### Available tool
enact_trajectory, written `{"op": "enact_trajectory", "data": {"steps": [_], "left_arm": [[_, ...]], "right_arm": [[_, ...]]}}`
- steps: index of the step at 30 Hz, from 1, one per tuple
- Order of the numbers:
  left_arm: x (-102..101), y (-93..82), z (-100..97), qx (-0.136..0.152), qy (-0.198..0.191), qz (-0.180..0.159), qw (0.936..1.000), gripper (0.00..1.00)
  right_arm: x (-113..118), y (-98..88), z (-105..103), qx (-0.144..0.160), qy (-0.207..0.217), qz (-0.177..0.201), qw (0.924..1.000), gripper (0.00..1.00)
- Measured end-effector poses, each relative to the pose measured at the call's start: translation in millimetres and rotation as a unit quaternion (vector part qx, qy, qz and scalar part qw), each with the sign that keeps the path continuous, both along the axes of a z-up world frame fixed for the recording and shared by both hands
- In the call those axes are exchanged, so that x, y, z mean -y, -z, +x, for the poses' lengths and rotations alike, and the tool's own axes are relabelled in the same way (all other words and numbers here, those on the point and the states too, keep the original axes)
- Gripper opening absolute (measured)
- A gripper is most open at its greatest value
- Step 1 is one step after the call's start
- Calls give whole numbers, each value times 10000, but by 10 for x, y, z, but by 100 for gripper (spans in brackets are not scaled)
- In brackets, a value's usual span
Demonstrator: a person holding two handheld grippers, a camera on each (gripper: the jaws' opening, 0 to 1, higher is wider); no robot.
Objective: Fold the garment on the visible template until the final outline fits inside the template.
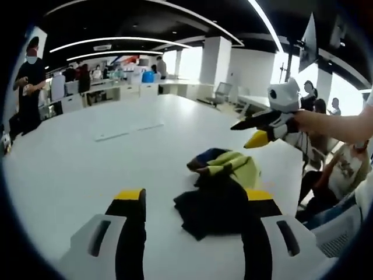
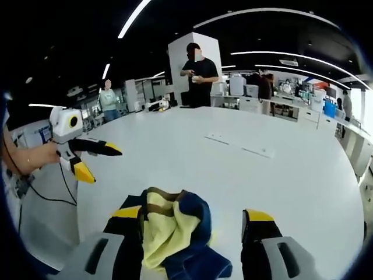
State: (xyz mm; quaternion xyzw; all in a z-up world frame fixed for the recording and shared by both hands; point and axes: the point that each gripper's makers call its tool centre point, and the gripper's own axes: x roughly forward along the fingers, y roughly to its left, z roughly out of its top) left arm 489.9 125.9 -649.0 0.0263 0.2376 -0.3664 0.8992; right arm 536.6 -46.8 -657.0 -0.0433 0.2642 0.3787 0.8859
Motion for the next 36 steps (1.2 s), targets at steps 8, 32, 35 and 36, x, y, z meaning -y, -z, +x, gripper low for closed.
{"op": "enact_trajectory", "data": {"steps": [8,32,35,36], "left_arm": [[114,153,97,-121,245,123,9996,54],[498,625,145,-760,1183,368,9894,38],[519,692,137,-986,1263,335,9865,34],[530,714,136,-1064,1299,313,9853,32]], "right_arm": [[-59,108,185,-103,-54,-56,9999,56],[-325,547,324,-733,-832,-486,9926,41],[-338,580,300,-884,-879,-432,9913,37],[-340,591,292,-933,-885,-426,9908,36]]}}
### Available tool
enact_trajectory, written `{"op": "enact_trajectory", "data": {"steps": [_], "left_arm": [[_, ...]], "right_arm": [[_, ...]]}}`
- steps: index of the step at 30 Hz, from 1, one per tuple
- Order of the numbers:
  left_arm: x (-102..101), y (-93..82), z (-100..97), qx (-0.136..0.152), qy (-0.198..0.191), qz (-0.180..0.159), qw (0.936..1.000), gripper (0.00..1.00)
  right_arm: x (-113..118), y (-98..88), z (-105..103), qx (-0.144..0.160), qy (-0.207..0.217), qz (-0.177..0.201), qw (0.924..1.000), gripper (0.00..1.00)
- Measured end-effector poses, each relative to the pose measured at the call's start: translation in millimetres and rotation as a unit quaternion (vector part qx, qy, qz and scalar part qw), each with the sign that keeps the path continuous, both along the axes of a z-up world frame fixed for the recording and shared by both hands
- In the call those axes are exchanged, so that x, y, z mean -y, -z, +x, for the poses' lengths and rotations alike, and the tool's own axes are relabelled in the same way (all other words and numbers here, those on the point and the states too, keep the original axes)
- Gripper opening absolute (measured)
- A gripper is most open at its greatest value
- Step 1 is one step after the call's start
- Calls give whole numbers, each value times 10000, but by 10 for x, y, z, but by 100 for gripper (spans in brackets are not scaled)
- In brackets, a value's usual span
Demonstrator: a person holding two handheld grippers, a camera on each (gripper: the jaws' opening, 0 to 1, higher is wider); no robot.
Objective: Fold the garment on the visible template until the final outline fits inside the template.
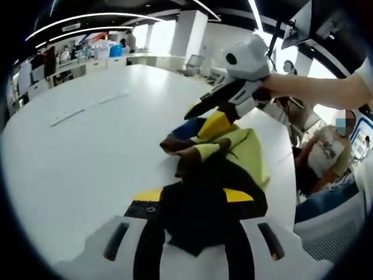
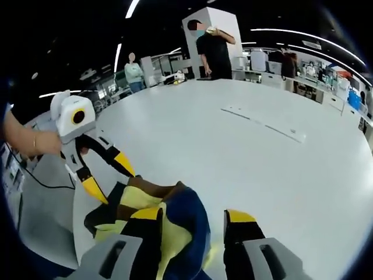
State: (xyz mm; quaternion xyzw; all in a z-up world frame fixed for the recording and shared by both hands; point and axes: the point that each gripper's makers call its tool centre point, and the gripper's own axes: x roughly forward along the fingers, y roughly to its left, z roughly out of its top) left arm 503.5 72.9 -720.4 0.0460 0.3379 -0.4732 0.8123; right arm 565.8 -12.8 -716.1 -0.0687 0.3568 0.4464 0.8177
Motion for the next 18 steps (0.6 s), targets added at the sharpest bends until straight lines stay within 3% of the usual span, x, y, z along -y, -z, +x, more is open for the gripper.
{"op": "enact_trajectory", "data": {"steps": [6,10,12,18], "left_arm": [[24,123,-22,-309,101,-19,9995,25],[45,165,-37,-606,56,-144,9980,17],[38,167,-21,-579,23,-117,9982,15],[-8,113,-19,-584,-142,-181,9980,3]], "right_arm": [[9,50,-19,-263,71,28,9996,29],[38,72,-12,-244,65,-81,9996,16],[47,81,-14,-273,82,-96,9995,13],[55,28,-1,64,-42,-256,9996,0]]}}
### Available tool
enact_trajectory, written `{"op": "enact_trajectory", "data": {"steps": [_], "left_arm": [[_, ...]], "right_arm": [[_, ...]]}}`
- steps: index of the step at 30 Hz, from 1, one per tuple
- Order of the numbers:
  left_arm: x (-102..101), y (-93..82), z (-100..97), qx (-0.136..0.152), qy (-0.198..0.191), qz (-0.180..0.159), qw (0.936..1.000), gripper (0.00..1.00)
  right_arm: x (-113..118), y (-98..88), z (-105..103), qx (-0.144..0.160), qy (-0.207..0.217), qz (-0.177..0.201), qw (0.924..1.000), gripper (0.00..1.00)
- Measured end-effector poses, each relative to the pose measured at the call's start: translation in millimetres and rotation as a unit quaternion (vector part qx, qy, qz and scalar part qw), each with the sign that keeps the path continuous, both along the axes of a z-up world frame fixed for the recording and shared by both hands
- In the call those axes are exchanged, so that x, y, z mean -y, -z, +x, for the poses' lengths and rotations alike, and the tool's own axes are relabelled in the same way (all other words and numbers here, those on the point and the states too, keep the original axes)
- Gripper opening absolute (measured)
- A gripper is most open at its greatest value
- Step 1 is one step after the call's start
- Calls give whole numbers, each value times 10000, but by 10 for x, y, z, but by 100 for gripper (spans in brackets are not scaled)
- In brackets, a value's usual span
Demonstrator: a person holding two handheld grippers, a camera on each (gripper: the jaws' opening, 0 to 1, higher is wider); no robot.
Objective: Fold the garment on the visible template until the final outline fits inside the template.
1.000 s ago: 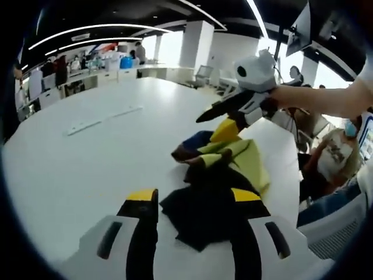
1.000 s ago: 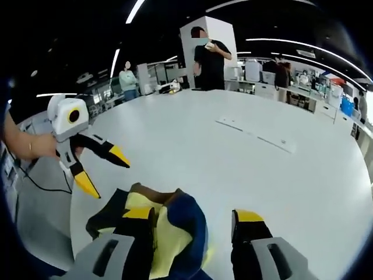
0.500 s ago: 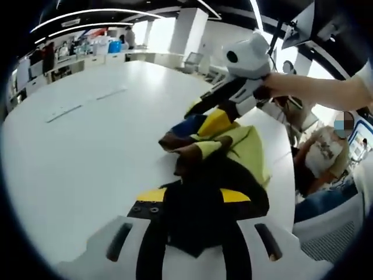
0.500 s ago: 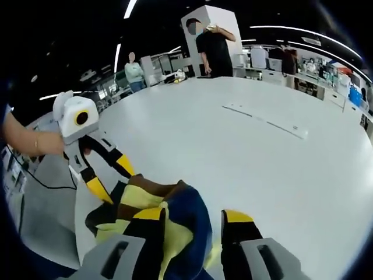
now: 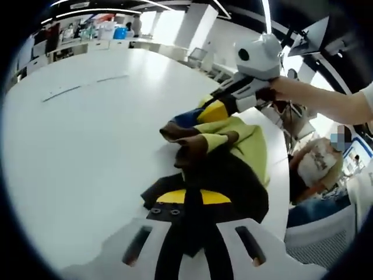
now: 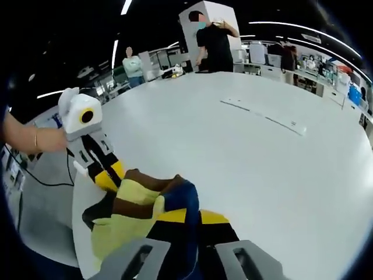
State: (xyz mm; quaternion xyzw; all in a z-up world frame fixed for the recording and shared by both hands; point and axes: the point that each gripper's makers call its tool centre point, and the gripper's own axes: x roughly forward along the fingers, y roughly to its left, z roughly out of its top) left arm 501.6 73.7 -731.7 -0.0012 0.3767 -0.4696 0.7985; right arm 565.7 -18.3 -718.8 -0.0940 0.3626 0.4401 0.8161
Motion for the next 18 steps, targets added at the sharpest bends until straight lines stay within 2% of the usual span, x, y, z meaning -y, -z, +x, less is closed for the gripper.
{"op": "enact_trajectory", "data": {"steps": [5,6,8,10,13,18], "left_arm": [[-42,-118,-16,226,-91,-95,9997,0],[-49,-151,-18,326,-61,-97,9994,0],[-85,-189,23,741,61,95,9972,0],[-88,-232,-7,829,99,182,9963,0],[-91,-340,-4,1067,52,135,9942,0],[-130,-468,37,1262,-171,19,9919,0]], "right_arm": [[37,-87,2,241,-114,-58,9996,0],[51,-117,1,293,-135,-51,9995,0],[72,-167,4,372,-141,-38,9992,0],[102,-233,24,485,-111,-17,9988,0],[146,-352,29,662,-89,21,9978,0],[202,-484,37,874,-15,31,9962,0]]}}
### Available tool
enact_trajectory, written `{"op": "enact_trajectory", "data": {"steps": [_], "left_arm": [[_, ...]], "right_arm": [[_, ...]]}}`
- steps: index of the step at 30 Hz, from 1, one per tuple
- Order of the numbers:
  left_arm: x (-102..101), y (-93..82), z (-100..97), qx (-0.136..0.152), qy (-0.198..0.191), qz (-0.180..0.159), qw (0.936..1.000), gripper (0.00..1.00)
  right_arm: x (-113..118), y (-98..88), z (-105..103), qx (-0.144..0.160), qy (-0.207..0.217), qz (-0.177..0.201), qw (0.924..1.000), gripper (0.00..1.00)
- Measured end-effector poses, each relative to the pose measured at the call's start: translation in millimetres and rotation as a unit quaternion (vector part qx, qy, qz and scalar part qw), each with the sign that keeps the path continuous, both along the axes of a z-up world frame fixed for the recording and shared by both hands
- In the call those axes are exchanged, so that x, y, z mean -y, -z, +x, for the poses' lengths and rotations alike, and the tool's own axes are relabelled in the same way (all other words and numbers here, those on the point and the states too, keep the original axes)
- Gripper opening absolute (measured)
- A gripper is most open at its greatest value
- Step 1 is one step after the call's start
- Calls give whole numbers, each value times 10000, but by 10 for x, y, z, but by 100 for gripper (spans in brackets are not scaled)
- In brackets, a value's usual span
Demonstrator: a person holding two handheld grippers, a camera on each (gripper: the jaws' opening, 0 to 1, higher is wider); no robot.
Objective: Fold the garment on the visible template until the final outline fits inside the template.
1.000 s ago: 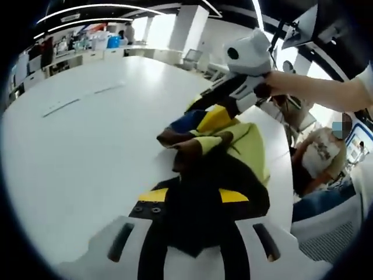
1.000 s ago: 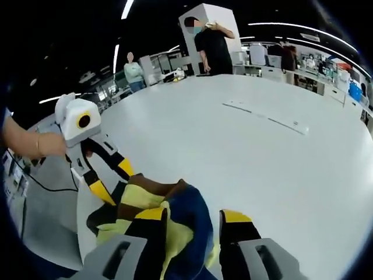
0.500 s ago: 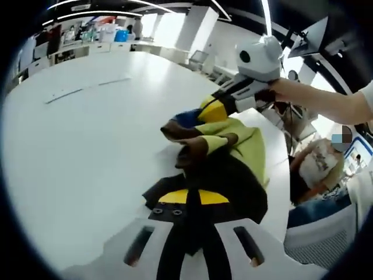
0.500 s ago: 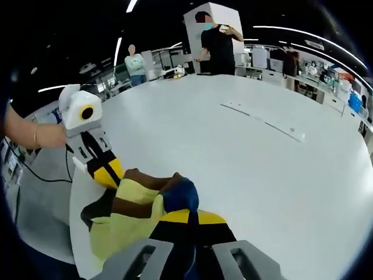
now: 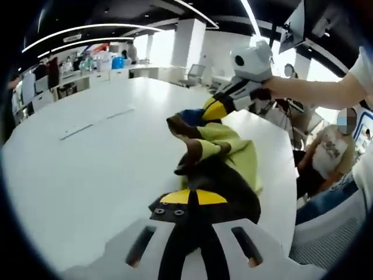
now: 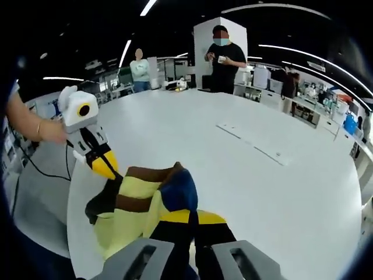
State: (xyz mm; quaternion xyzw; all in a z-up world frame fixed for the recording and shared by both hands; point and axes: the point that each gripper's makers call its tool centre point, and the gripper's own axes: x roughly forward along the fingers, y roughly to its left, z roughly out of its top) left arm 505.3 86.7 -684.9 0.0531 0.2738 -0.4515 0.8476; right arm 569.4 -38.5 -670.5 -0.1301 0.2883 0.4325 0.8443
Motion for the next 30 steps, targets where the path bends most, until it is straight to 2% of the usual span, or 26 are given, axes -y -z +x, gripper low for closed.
{"op": "enact_trajectory", "data": {"steps": [3,8,11,12,14,15,18,22,25,30], "left_arm": [[-31,-46,11,-12,-12,-60,10000,0],[-87,-114,34,126,-125,-1,9998,0],[-147,-235,74,356,-258,83,9990,0],[-211,-284,123,552,-361,249,9975,0],[-233,-374,144,697,-374,234,9966,0],[-263,-457,172,795,-442,190,9957,0],[-342,-613,242,892,-681,105,9936,0],[-466,-771,334,1105,-879,304,9895,0],[-524,-876,390,1198,-985,194,9877,0],[-663,-918,526,1264,-1169,283,9847,0]], "right_arm": [[29,-62,11,110,49,7,9999,0],[52,-127,20,232,56,-24,9997,0],[87,-224,61,401,163,-8,9991,0],[124,-258,96,504,246,-64,9984,0],[233,-285,165,648,455,-332,9963,0],[238,-303,175,694,445,-349,9960,0],[303,-348,234,735,612,-388,9947,0],[355,-406,302,873,711,-459,9926,0],[358,-467,354,925,807,-407,9916,0],[342,-528,454,894,921,-311,9912,0]]}}
